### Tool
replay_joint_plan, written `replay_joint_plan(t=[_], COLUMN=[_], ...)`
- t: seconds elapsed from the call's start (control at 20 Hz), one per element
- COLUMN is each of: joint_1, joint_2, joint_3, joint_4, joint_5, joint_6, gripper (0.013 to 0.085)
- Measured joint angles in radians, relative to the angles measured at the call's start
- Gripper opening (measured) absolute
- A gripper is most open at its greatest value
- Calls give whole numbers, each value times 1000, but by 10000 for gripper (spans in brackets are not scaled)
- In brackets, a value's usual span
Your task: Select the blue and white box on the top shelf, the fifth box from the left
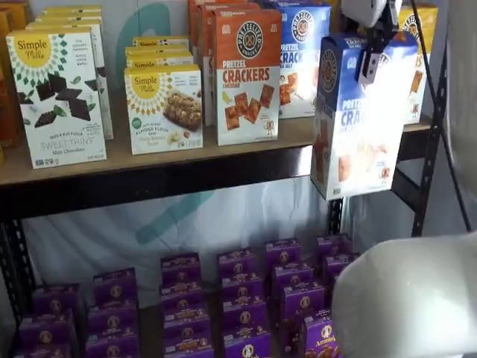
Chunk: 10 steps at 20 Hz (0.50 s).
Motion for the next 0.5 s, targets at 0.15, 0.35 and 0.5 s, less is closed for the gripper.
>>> replay_joint_plan(t=[0.15,0.35,0.5], joint_1=[-8,-7,-7], joint_2=[-41,-76,-92], joint_3=[44,87,108], joint_4=[-6,-17,-20], joint_5=[0,-5,-8], joint_6=[-11,-16,-17], gripper=[570,570,570])
